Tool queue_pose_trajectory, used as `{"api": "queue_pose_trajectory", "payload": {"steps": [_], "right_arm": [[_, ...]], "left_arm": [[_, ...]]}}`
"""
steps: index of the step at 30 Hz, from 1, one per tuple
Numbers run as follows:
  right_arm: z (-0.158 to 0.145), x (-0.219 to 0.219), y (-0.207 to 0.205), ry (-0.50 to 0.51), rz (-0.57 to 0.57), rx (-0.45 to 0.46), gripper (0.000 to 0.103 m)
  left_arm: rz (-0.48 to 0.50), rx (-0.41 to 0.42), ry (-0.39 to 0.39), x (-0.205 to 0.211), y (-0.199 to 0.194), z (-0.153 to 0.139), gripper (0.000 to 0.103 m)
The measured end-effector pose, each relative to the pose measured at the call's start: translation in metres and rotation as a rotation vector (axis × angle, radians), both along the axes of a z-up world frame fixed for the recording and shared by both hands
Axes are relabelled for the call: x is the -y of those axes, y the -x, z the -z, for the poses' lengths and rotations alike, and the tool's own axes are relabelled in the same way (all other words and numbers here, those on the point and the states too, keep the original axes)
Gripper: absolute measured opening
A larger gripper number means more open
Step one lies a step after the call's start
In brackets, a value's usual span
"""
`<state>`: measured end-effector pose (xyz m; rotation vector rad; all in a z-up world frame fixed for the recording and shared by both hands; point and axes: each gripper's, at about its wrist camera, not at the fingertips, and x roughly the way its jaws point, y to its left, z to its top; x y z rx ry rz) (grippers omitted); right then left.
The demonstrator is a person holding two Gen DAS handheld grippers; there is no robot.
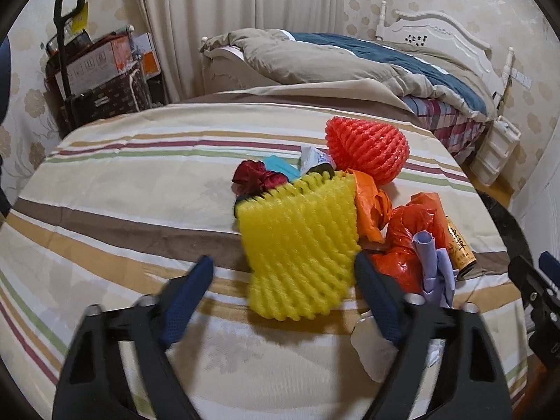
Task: Collect trash
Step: 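Grasp the yellow foam net with the left tool while the right tool approaches the pile, then grasp the white crumpled bag with the right tool while the left holds the foam net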
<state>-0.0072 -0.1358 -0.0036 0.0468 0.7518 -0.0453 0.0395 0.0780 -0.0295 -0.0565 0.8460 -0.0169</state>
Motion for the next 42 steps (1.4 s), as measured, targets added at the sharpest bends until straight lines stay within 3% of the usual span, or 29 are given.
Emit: {"api": "queue_pose_trajectory", "payload": {"steps": [1,4,9,28,38,42], "right_arm": [[0.000,-0.001,-0.001,0.001,-0.002,-0.002,0.080],[0.002,-0.003,-0.001,0.000,-0.005,-0.008,0.080],[0.004,-0.005,0.001,0.001,-0.012,-0.008,0.080],[-0.001,-0.067,0.036,-0.008,-0.178,0.003,0.080],[0.011,-0.112,0.035,0.003,-0.295,-0.043,0.059],[0.019,-0.118,0.030,0.018,-0.298,-0.069,0.057]], "left_arm": [[0.020,-0.007,0.022,-0.002,0.000,0.002,0.056],[0.034,0.007,0.017,-0.002,0.002,-0.001,0.046],[0.059,0.018,0.040,-0.003,0.012,-0.009,0.039],[-0.009,0.052,0.003,-0.054,0.068,-0.026,0.038],[-0.064,0.058,-0.006,-0.084,0.078,-0.021,0.038],[-0.069,0.049,0.007,-0.091,0.080,-0.016,0.038]]}}
